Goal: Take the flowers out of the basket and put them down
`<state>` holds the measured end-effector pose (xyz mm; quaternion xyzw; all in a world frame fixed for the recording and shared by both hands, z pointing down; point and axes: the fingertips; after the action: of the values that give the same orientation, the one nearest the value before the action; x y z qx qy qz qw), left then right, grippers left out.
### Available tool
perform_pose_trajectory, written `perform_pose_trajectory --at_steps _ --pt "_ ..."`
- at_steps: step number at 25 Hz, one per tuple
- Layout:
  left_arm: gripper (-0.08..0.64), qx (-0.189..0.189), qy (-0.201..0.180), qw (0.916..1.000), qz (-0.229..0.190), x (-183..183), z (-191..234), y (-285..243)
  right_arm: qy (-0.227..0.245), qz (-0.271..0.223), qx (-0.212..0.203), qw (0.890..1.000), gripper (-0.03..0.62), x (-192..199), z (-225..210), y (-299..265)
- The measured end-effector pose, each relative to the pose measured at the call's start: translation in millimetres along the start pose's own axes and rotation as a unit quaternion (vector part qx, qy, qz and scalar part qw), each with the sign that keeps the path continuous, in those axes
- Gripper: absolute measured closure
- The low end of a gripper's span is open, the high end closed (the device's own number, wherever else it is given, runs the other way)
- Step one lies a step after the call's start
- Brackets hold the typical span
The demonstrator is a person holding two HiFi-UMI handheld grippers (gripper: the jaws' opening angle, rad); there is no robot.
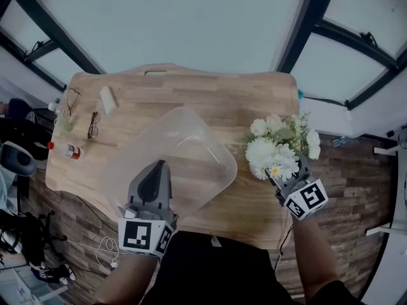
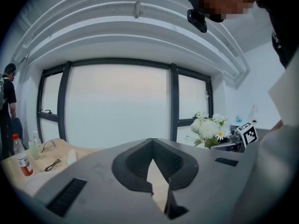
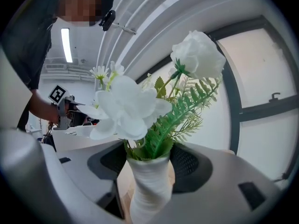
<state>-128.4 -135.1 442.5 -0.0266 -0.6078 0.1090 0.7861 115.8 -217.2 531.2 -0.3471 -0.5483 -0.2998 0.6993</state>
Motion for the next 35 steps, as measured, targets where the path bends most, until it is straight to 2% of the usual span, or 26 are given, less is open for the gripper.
perform_pose_trajectory --at_steps 6,11,21,27,31,35 --pt "0.555 -0.002 -0.002 0.9999 0.014 5.4 4.9 -4.3 0.01 0.006 -0.006 1.0 0.29 7.9 7.2 -6.7" --pt "0.555 -0.005 -0.003 0.9998 0.019 5.9 7.9 -3.2 -0.003 0.003 -0.001 1.0 0.29 13.4 8.2 -6.6" --pt "0.555 -0.012 -0.013 0.9994 0.029 10.6 13.2 3.8 0.013 -0.007 0.009 1.0 0.29 15.9 16.5 -1.0" --pt "0.555 -0.014 -0.021 0.9995 0.021 3.5 11.1 8.9 0.011 0.004 0.017 1.0 0.29 19.8 17.2 2.3" --pt "0.555 -0.015 -0.017 0.9996 0.016 -1.6 9.3 11.3 0.006 0.009 0.007 1.0 0.288 20.5 22.7 3.0" --pt "0.555 -0.01 -0.012 0.9998 0.01 -7.8 4.0 7.2 0.007 0.022 0.009 1.0 0.264 21.5 22.8 5.8"
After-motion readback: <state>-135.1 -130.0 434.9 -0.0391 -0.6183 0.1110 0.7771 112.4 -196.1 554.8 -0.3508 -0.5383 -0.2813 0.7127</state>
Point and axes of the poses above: the fingertips, and each gripper's own axes: y backward along the fingers, z to its left, x out of its underside, and after that the axes turned 14 degrees about y, right-handed
